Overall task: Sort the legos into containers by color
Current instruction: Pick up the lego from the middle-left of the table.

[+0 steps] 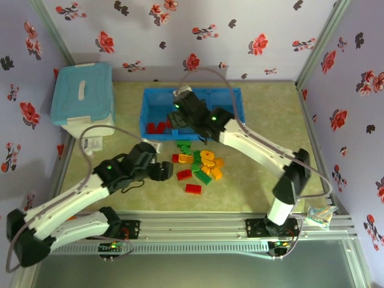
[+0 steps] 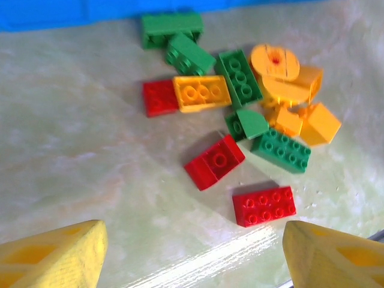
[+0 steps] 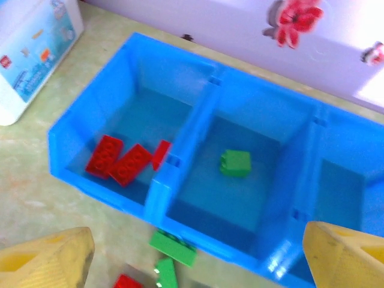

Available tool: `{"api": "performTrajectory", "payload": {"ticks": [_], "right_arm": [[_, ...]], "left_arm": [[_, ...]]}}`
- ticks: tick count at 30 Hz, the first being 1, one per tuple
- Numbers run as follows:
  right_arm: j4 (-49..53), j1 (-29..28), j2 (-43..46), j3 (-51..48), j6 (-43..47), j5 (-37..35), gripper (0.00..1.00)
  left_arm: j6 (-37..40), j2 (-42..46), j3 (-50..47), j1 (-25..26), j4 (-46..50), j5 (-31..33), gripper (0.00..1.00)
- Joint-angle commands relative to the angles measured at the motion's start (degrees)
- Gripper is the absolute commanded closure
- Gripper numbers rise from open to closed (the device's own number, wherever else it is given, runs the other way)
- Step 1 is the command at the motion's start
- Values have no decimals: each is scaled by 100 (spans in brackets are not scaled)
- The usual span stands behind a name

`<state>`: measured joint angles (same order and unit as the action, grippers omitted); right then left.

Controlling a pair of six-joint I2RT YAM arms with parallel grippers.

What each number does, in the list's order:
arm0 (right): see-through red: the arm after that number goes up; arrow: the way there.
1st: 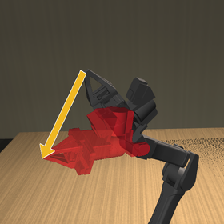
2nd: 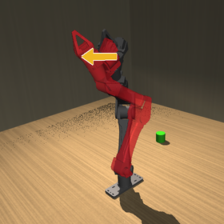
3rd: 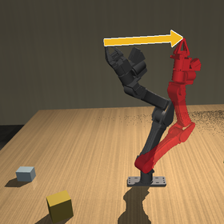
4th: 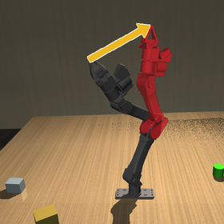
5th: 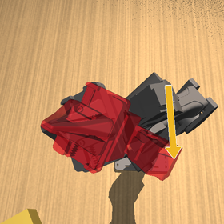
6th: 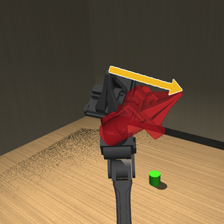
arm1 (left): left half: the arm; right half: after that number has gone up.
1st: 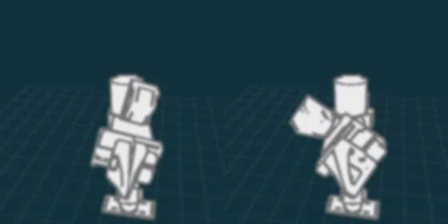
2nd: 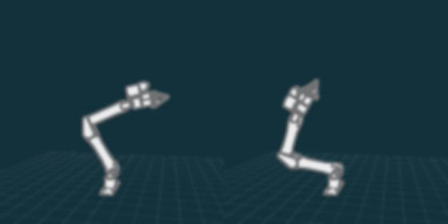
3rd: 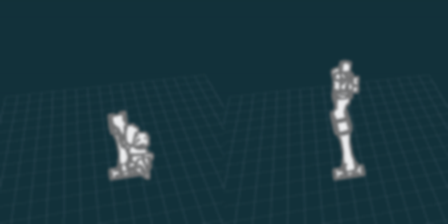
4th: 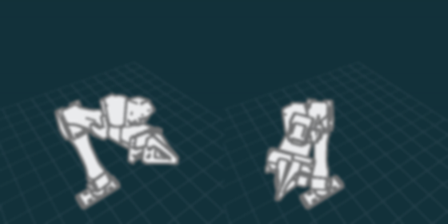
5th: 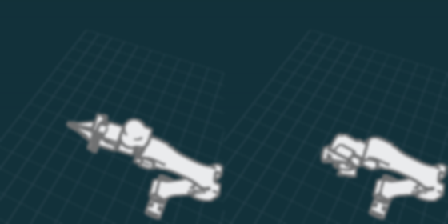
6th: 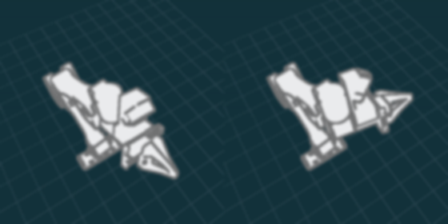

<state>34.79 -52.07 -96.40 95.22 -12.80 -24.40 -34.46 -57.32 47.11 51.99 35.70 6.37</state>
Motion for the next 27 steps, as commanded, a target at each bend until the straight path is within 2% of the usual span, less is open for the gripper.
{"api": "performTrajectory", "payload": {"ticks": [1, 8, 14, 20, 27], "right_arm": [[-271, 197, 727, -951, -471, -574, 9], [-223, 718, 2296, -2857, -1171, -598, 7], [-189, 970, 3189, -3999, -1575, -563, 5], [-236, 1066, 3567, -4474, -1768, -520, 4], [-276, 1077, 3756, -4650, -1823, -465, 5]], "left_arm": [[-274, -807, 430, 290, -499, 22, 23], [-688, -2425, 1073, 653, -420, 3, 24], [-783, -3345, 1503, 903, -109, -93, 17], [-947, -4213, 2190, 1315, 543, 286, 16], [-1319, -4568, 2328, 1584, 803, 400, 15]]}}
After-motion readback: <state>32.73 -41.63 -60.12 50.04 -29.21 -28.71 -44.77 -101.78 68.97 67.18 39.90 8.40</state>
